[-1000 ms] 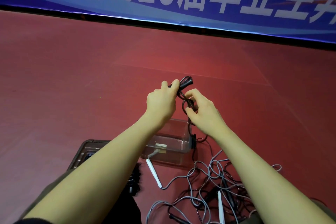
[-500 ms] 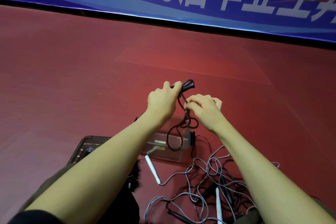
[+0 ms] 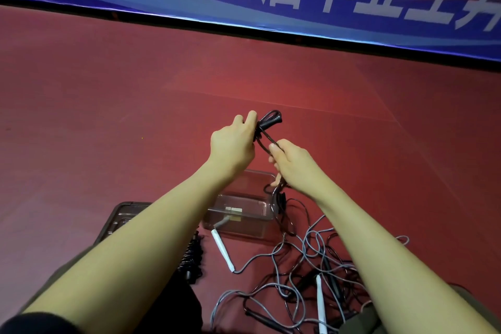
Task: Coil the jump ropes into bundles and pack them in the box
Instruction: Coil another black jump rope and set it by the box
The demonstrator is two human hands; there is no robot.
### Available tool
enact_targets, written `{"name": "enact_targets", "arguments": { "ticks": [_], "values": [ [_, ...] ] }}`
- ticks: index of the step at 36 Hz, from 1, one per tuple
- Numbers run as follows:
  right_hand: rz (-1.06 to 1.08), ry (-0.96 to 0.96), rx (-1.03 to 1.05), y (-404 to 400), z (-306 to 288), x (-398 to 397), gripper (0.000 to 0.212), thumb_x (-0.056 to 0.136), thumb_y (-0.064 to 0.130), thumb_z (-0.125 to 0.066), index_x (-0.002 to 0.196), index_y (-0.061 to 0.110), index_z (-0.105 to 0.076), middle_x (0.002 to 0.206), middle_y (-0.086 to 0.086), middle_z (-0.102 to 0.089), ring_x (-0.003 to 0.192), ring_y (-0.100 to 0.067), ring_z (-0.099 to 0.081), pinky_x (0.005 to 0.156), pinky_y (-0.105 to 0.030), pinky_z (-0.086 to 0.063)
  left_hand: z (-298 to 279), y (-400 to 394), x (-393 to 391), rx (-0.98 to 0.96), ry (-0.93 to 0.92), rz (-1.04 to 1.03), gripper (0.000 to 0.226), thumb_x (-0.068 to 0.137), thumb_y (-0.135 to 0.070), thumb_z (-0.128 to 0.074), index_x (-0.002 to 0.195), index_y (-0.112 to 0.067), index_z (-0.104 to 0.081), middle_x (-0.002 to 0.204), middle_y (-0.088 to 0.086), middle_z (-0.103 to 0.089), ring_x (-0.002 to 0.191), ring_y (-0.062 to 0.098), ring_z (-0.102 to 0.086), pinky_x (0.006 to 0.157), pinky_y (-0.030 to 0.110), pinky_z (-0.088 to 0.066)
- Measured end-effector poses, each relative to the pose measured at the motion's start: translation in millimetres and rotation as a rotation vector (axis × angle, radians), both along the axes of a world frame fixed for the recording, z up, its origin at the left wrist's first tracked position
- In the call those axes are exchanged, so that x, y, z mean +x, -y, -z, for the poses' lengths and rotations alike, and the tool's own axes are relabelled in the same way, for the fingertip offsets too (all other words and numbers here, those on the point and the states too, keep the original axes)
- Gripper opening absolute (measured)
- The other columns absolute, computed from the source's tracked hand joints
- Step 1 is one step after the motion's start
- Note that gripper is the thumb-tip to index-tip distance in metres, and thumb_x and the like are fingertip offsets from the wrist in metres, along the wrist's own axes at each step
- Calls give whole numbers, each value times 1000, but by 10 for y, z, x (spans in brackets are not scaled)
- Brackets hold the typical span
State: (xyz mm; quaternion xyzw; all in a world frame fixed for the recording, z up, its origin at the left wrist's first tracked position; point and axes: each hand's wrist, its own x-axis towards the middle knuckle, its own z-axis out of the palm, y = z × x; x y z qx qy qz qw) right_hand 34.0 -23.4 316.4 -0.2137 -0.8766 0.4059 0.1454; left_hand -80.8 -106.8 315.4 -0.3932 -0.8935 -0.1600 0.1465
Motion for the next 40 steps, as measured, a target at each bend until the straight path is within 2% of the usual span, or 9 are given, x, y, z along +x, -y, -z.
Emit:
{"name": "enact_targets", "arguments": {
  "ticks": [5,12,15,17,20,23,29,35,40],
  "values": [
    [21,10,75,-18,-3,17,28,101,24,-31,100,7,-53,80,-7,-55,59,-17,-43,53,-28,-36,11,1,-8,-13,-5,-18,34,90,-11,-47,123,-13,-35,90,3,-38,63,30,-41,50,31,-24],
    [-28,-44,80,-19,20,36,22,100,14,-32,113,21,-48,85,-4,-58,58,-16,-44,44,-15,-34,-13,20,-24,11,4,-25,33,92,-13,-45,123,-12,-35,91,4,-39,63,31,-42,53,32,-27],
    [-36,-104,34,37,33,10,25,101,9,-30,117,16,-47,87,3,-60,56,-6,-53,61,-19,-47,-43,25,-30,33,7,-23,31,93,-14,-45,122,-12,-36,92,5,-41,65,31,-44,53,32,-29],
    [-61,-145,-38,71,33,-4,26,99,3,-28,116,10,-46,93,5,-52,61,-10,-62,79,-36,-55,-56,34,-38,39,-6,-24,30,93,-14,-45,122,-12,-36,94,6,-45,64,32,-45,52,32,-29],
    [-40,-174,-172,109,-23,-3,28,98,-2,-24,116,1,-46,84,-3,-47,56,-26,-57,56,-24,-54,-58,45,-49,36,-15,-24,31,92,-14,-45,122,-12,-36,94,6,-44,63,31,-43,50,31,-28],
    [-11,-172,-142,93,-38,1,26,102,8,-27,111,7,-51,72,1,-51,44,-19,-44,45,-23,-42,-57,50,-56,27,-30,-26,32,92,-14,-46,123,-12,-36,90,3,-38,62,30,-42,47,29,-23],
    [-100,74,189,11,27,30,25,100,35,-38,96,13,-49,71,-1,-53,60,-18,-46,60,-33,-37,-75,71,-89,8,-54,-37,36,91,-12,-47,125,-13,-35,91,3,-40,63,29,-42,47,29,-22],
    [-30,277,340,-140,149,-10,27,99,33,-41,79,16,-37,77,-6,-53,68,-29,-53,66,-39,-45,-101,45,-5,54,35,2,26,88,-14,-49,111,-11,-39,92,3,-49,70,31,-46,55,32,-28],
    [45,239,365,-225,221,-24,31,99,28,-41,70,20,-32,70,-3,-48,66,-30,-50,60,-35,-37,-136,34,33,151,243,60,22,80,-17,-59,92,-12,-42,83,2,-50,73,29,-46,62,32,-35]
  ]
}}
